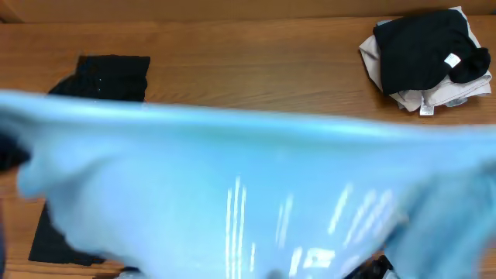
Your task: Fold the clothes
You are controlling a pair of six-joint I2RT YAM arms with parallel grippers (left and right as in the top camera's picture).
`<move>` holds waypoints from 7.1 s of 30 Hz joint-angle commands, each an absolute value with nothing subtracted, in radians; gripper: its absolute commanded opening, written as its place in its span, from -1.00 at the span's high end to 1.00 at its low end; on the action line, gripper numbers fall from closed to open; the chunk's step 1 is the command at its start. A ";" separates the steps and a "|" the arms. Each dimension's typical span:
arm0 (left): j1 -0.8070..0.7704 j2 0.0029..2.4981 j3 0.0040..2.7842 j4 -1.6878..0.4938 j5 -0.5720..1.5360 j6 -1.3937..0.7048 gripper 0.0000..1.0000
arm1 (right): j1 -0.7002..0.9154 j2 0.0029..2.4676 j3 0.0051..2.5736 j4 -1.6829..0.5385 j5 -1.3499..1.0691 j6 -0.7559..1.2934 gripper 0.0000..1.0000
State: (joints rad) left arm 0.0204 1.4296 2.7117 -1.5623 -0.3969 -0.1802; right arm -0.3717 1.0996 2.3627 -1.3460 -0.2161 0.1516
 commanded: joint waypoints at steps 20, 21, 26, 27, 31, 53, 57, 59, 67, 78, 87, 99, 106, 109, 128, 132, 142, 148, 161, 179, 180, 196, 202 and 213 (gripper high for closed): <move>0.086 2.329 2.597 -1.274 -0.388 -0.149 0.92 | -0.060 2.114 2.177 -1.017 -0.273 0.131 0.92; 0.084 2.352 2.597 -1.264 -0.385 -0.149 0.92 | -0.055 2.134 2.177 -1.005 -0.273 0.131 0.92; 0.084 2.428 2.597 -1.277 -0.359 -0.150 0.92 | -0.051 2.167 2.177 -0.993 -0.270 0.130 0.92; 0.084 2.429 2.597 -1.284 -0.347 -0.150 0.92 | -0.051 2.166 2.177 -0.995 -0.271 0.130 0.92; 0.086 2.424 2.599 -1.315 -0.290 -0.154 0.92 | -0.051 2.166 2.181 -1.017 -0.278 0.130 0.92; 0.086 2.323 2.511 -1.689 -0.252 -0.164 0.92 | -0.035 2.020 2.110 -1.473 -0.164 0.102 0.92; 0.085 2.323 2.370 -1.672 -0.257 -0.153 0.92 | -0.034 2.020 1.969 -1.439 -0.161 0.104 0.92; 0.085 2.323 2.293 -1.641 -0.265 -0.152 0.92 | -0.034 2.020 1.897 -1.414 -0.161 0.104 0.92; 0.086 2.323 2.054 -1.513 -0.266 -0.133 0.91 | -0.034 2.020 1.682 -1.359 -0.160 0.103 0.92; 0.086 2.323 2.023 -1.467 -0.265 -0.134 0.91 | -0.046 2.020 1.768 -1.255 -0.162 0.070 0.35; 0.087 2.323 2.023 -1.401 -0.254 -0.135 0.92 | -0.029 2.063 1.799 -0.859 -0.157 -0.032 -0.14; 0.091 2.323 2.023 -1.389 -0.054 -0.166 0.92 | -0.028 2.210 1.799 -0.715 -0.157 -0.053 -0.03; 0.093 2.323 2.023 -1.440 -0.055 -0.172 0.92 | -0.028 2.281 1.799 -0.685 -0.158 -0.040 0.13; 0.093 2.323 2.023 -1.435 -0.055 -0.173 0.92 | -0.028 2.292 1.798 -0.675 -0.159 -0.030 0.27; 0.093 2.323 1.966 -1.388 -0.115 -0.173 0.91 | -0.088 2.289 1.855 -0.718 -0.188 0.000 0.81; 0.093 2.323 1.945 -1.373 -0.115 -0.173 0.91 | -0.089 2.289 1.855 -0.717 -0.188 0.005 0.85; 0.094 2.323 1.957 -1.364 -0.162 -0.172 -0.88 | -0.096 2.241 1.855 -0.755 -0.222 0.037 0.09; 0.114 2.320 2.197 -1.533 -0.167 -0.192 -0.99 | -0.096 2.018 1.855 -0.801 -0.223 0.038 -0.17; 0.099 2.036 2.660 -1.690 -0.062 -0.197 -1.00 | -0.096 1.415 1.855 -1.118 -0.230 0.057 -0.74; 0.064 1.407 1.786 -1.607 -0.051 -0.372 -1.00 | -0.096 1.086 1.843 -1.619 -0.297 0.094 -1.00; 0.064 1.370 1.695 -1.572 -0.049 -0.412 -1.00 | -0.096 1.088 1.829 -1.636 -0.273 0.108 -1.00; 0.068 1.135 0.701 -1.007 -0.056 -0.766 -0.35 | -0.096 1.188 1.649 -1.600 -0.229 0.131 -0.97; 0.101 1.165 0.584 -0.874 -0.109 -0.794 -0.19 | -0.096 1.247 1.649 -1.611 -0.229 0.131 -0.95; 0.114 1.285 0.544 -0.750 -0.203 -0.794 -0.12 | -0.096 1.274 1.649 -1.611 -0.229 0.131 -0.94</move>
State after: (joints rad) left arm 0.1070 1.2415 0.5625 -0.7654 -0.1589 -0.7799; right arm -0.0917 1.2793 1.6489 -1.6146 -0.2314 0.1299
